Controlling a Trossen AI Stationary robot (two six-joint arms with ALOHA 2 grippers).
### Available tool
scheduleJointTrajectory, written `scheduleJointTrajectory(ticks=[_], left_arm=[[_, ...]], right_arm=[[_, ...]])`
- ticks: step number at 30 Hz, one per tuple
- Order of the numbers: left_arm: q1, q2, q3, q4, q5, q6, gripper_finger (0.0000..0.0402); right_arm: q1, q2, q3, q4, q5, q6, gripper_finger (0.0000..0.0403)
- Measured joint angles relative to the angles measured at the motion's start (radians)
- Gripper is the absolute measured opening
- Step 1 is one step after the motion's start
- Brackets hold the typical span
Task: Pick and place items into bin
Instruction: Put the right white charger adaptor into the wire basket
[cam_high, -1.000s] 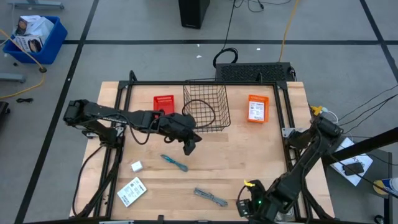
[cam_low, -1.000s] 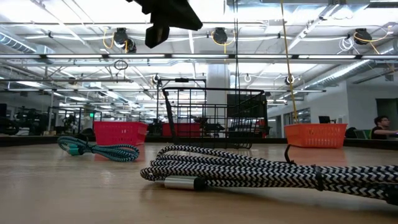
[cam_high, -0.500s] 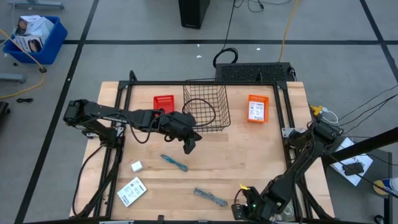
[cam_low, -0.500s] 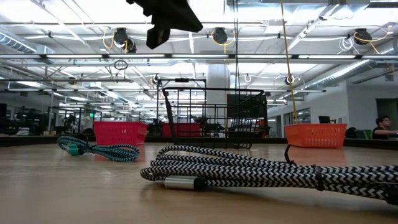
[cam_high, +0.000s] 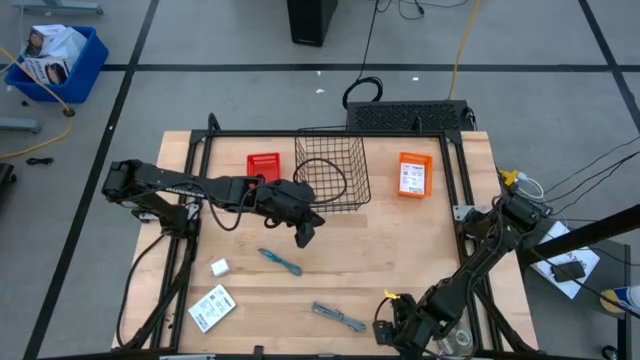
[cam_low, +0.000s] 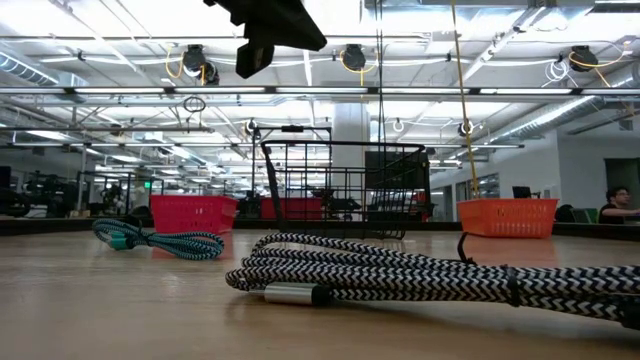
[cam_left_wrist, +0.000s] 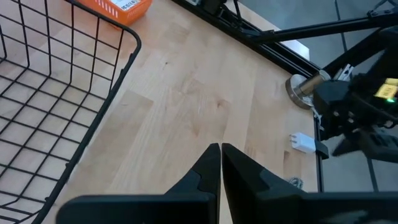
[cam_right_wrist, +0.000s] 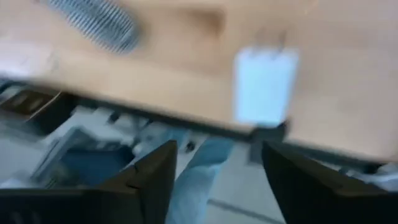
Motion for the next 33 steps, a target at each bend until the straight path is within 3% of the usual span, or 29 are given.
scheduleJointTrajectory(ticks=[7, 20, 33], left_arm=[[0.001, 0.000, 0.000, 0.000, 0.000, 0.000, 0.0019], [0.001, 0.000, 0.000, 0.000, 0.000, 0.021, 0.0019], [0.001, 0.000, 0.000, 0.000, 0.000, 0.018, 0.0019]], right_arm=[[-0.010, 0.003, 0.000, -0.091, -0.029, -0.026, 0.0277], [-0.036, 0.034, 0.000, -0.099, -0.030, -0.132, 0.0266], [-0.029, 0.053, -0.052, -0.025, -0.060, -0.127, 0.0265]])
